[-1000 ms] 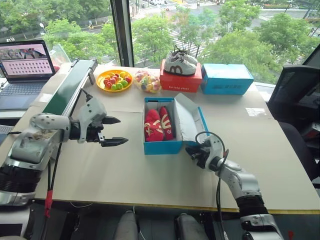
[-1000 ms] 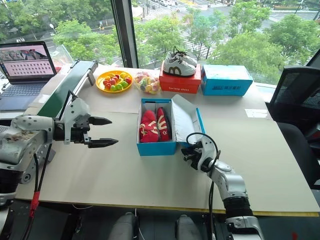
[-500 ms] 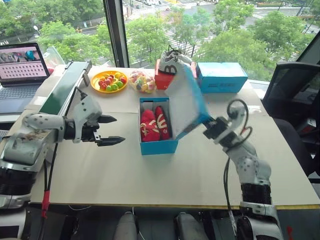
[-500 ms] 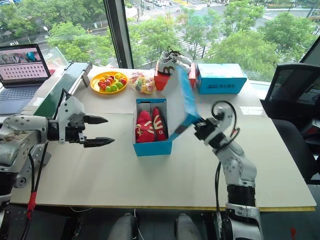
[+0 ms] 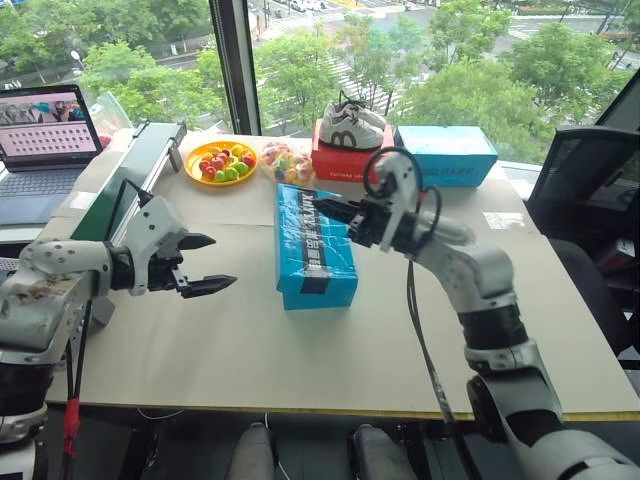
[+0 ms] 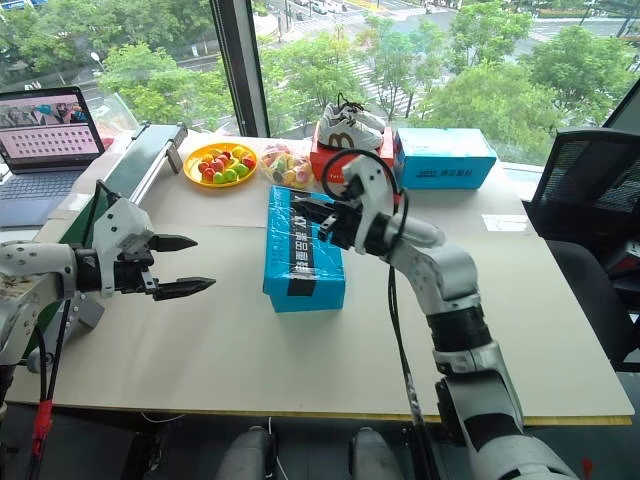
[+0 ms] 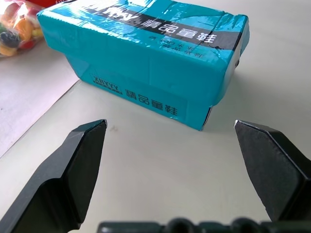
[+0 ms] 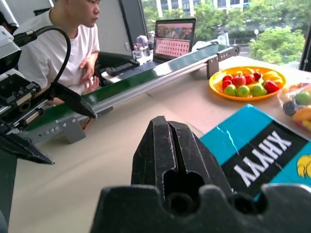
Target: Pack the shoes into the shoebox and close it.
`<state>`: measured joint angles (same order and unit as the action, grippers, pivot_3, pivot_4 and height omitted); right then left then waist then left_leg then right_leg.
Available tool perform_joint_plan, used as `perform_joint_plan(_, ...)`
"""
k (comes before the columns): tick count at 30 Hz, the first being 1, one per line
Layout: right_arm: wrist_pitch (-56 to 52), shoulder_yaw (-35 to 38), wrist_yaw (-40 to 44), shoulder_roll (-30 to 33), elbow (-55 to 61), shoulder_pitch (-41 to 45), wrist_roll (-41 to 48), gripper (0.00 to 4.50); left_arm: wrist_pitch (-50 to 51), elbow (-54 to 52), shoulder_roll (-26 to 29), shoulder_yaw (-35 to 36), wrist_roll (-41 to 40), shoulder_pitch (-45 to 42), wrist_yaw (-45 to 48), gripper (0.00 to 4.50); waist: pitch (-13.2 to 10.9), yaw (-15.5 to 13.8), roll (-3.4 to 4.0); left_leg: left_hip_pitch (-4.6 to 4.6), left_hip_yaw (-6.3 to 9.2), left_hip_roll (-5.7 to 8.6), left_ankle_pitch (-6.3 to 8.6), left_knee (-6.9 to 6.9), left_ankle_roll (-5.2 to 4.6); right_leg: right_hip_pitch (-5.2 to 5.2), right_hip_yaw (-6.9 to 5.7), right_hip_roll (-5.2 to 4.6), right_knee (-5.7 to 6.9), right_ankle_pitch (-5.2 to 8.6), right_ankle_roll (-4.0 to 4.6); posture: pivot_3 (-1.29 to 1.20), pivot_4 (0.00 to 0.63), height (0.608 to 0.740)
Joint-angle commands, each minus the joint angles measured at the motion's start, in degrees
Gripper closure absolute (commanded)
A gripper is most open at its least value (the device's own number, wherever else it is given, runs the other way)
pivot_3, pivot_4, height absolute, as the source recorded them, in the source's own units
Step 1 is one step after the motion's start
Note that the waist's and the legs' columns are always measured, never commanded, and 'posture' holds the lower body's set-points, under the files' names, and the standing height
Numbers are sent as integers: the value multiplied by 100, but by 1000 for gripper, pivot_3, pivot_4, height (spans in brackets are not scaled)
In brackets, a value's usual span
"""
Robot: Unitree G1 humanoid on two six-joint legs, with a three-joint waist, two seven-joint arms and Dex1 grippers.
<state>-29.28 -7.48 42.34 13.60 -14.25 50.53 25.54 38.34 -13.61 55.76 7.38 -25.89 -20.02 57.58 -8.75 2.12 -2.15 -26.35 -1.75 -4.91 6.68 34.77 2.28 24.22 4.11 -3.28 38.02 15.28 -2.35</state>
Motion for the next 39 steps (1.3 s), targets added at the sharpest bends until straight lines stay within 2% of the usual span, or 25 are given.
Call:
perform_joint_plan(1,1053,-333,257,-380,-1537,590,-715,4481,179,-457,-93,356,-163,226,-288,0,0,15,0,-1,0,0,0,0,0,1,0,0,0,0,0,0,150,740)
perform_joint_plan(7,2293,-517,317,-889,-3742,1210,-1565,4481,398,-1003,-335,620,-306,769,-743,0,-2,22,-4,-1,1,1,0,2,0,-1,-3,-1,2,-1,0,0,150,740)
perform_joint_plan(13,3287,-1000,218,-832,-4797,1140,-2621,4481,547,-1505,-560,747,-411,1276,-1138,0,-2,27,-4,0,2,1,0,2,1,-3,-6,-4,2,-2,1,0,150,740)
perform_joint_plan(16,3526,-966,208,-772,-4851,1093,-2778,4481,550,-1518,-607,598,-363,1275,-1250,0,-1,27,-4,17,2,0,1,-2,2,-14,-6,-2,4,-2,2,0,150,740)
perform_joint_plan(18,3424,-702,426,-749,-4565,1088,-2515,4481,482,-1447,-661,481,-359,1193,-1266,0,-1,29,-4,22,2,0,1,-2,2,-17,-6,-2,4,-2,3,0,150,740)
perform_joint_plan(22,2791,-258,949,-417,-3123,794,-1969,4481,350,-1226,-832,214,-322,960,-1244,0,-2,-5,-4,16,3,1,0,-2,2,-15,-6,-2,4,-2,2,0,150,740)
perform_joint_plan(23,2389,-149,1093,-236,-2515,624,-1792,3946,245,-1142,-905,114,-252,895,-1247,0,-3,-16,-3,13,2,1,0,-3,2,-13,-6,-3,3,-2,2,0,150,740)
perform_joint_plan(24,2084,-95,1191,-76,-2011,460,-1691,3814,123,-1069,-960,28,-148,852,-1274,0,-3,-29,-2,3,2,1,0,-2,2,-5,-6,-3,3,-2,2,0,150,740)
perform_joint_plan(26,1462,48,1283,378,-902,51,-1529,3095,-119,-842,-1087,-156,55,761,-1330,0,-4,-60,-2,0,2,3,0,-1,2,-4,-6,-3,3,-2,1,0,150,740)
perform_joint_plan(27,1261,117,1255,563,-519,-99,-1499,2879,-205,-747,-1139,-211,96,719,-1313,0,-4,-83,-2,0,2,3,0,-1,2,-4,-5,-3,2,-2,1,0,150,740)
perform_joint_plan(29,859,352,1144,964,170,-401,-1403,2122,-262,-546,-1301,-232,40,624,-1300,0,-3,-116,-2,1,2,2,0,1,2,-4,-6,-2,4,-2,2,0,150,740)
perform_joint_plan(35,574,1110,609,1766,1111,-1378,-1389,27,-671,-77,-1651,-228,195,681,-1369,0,-3,-118,-2,5,1,2,0,4,2,-6,-3,-2,0,-1,2,0,150,740)
perform_joint_plan(39,645,1840,-27,1681,1352,-2292,-1190,27,-1323,349,-2172,-84,546,845,-1971,0,-3,-149,-4,5,1,5,0,1,1,-13,-3,-4,-6,0,1,0,150,740)
